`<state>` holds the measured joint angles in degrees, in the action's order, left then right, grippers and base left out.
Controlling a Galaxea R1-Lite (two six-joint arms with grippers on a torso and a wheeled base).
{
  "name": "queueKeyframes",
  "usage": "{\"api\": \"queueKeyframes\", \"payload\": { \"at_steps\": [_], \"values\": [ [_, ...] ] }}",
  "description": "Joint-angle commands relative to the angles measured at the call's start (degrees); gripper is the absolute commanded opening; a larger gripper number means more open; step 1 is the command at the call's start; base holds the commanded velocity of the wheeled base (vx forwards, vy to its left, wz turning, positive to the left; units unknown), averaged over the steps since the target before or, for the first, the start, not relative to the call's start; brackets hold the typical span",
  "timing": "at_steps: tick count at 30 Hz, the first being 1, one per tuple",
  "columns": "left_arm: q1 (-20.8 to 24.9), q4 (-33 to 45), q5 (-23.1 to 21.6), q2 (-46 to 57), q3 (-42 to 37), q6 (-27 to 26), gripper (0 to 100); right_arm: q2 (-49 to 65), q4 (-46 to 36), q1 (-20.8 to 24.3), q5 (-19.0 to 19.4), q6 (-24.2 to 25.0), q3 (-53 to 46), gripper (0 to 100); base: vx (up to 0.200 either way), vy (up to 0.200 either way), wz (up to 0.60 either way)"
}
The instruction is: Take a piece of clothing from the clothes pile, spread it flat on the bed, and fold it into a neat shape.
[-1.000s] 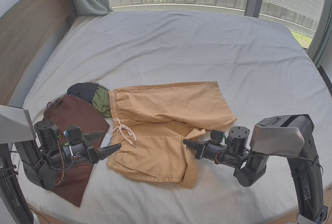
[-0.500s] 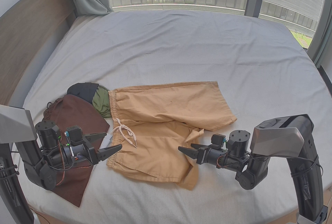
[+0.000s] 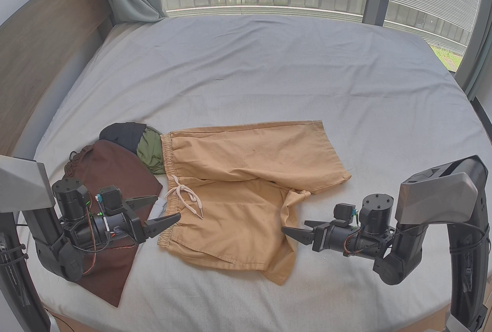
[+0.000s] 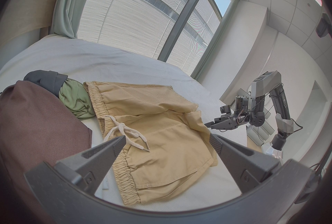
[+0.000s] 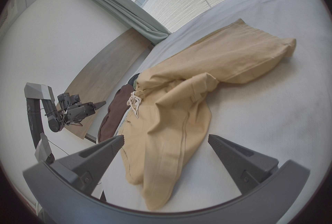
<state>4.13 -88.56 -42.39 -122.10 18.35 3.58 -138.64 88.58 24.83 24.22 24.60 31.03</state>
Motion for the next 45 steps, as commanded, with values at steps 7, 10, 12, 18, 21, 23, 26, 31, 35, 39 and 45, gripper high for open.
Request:
{"api": "queueKeyframes", "payload": {
  "at_steps": [7, 10, 12, 18, 21, 23, 26, 31, 35, 39, 45],
  "values": [
    [0.2, 0.0, 0.0, 0.0, 0.0, 0.0, 100, -0.9, -0.1, 0.0, 0.3, -0.3, -4.3, 100, 0.0, 0.0, 0.0],
    [0.1, 0.0, 0.0, 0.0, 0.0, 0.0, 100, -2.2, 0.0, 0.1, 0.3, -0.2, -3.9, 100, 0.0, 0.0, 0.0],
    [0.1, 0.0, 0.0, -0.1, 0.0, 0.0, 100, -2.9, 0.0, 0.3, 0.3, -0.2, -3.7, 100, 0.0, 0.0, 0.0],
    [0.1, 0.0, 0.0, -0.1, 0.1, 0.0, 100, -2.9, 0.0, 1.5, 0.3, 0.2, -3.3, 100, 0.0, 0.0, 0.0],
    [0.1, 0.0, 0.0, -0.1, 0.1, 0.0, 100, -2.5, 0.0, 2.0, 0.4, 0.3, -3.3, 100, 0.0, 0.0, 0.0],
    [0.2, 0.0, 0.0, -0.1, 0.1, 0.0, 100, -2.4, 0.0, 2.3, 0.4, 0.3, -3.3, 100, 0.0, 0.0, 0.0],
    [0.2, 0.0, 0.0, -0.2, 0.1, 0.0, 100, -2.4, 0.1, 2.8, 0.4, 0.3, -3.3, 100, 0.0, 0.0, 0.0],
    [0.1, 0.0, 0.0, -0.1, 0.2, 0.0, 100, -0.2, 0.1, 4.1, 1.5, 0.4, -3.9, 100, 0.0, 0.0, 0.0],
    [0.1, 0.0, 0.0, -0.1, 0.3, 0.0, 100, 1.1, 0.2, 5.0, 2.0, 0.4, -4.7, 100, 0.0, 0.0, 0.0],
    [0.0, 0.0, 0.0, -0.2, 0.3, 0.0, 100, 2.9, 0.2, 5.3, 3.9, 0.4, -5.8, 100, 0.0, 0.0, 0.0],
    [0.0, 0.0, 0.0, -0.2, 0.3, 0.0, 100, 6.5, 0.2, 5.6, 5.6, 0.4, -7.8, 100, 0.0, 0.0, 0.0]
  ]
}}
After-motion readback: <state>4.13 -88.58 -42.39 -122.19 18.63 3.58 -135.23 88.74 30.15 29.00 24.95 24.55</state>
